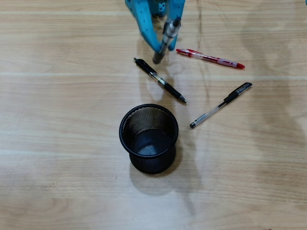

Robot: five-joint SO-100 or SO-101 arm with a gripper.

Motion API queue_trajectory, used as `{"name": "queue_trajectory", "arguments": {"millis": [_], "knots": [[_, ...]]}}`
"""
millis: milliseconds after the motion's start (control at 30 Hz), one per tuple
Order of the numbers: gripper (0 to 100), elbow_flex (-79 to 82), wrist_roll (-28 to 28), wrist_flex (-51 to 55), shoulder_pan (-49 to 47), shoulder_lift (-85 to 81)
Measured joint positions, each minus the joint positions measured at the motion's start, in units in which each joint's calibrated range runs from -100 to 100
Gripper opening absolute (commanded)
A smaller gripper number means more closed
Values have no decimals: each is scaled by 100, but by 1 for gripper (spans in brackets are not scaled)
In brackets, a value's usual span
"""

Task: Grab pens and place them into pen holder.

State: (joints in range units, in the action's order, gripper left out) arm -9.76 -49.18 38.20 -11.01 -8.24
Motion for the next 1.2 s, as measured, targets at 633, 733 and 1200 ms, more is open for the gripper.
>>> {"name": "queue_trajectory", "arguments": {"millis": [633,733,1200], "knots": [[2,2245,-182,-4281,438,1376],[2,2635,-317,-4713,486,1470],[10,2777,-385,-4963,486,1631]]}}
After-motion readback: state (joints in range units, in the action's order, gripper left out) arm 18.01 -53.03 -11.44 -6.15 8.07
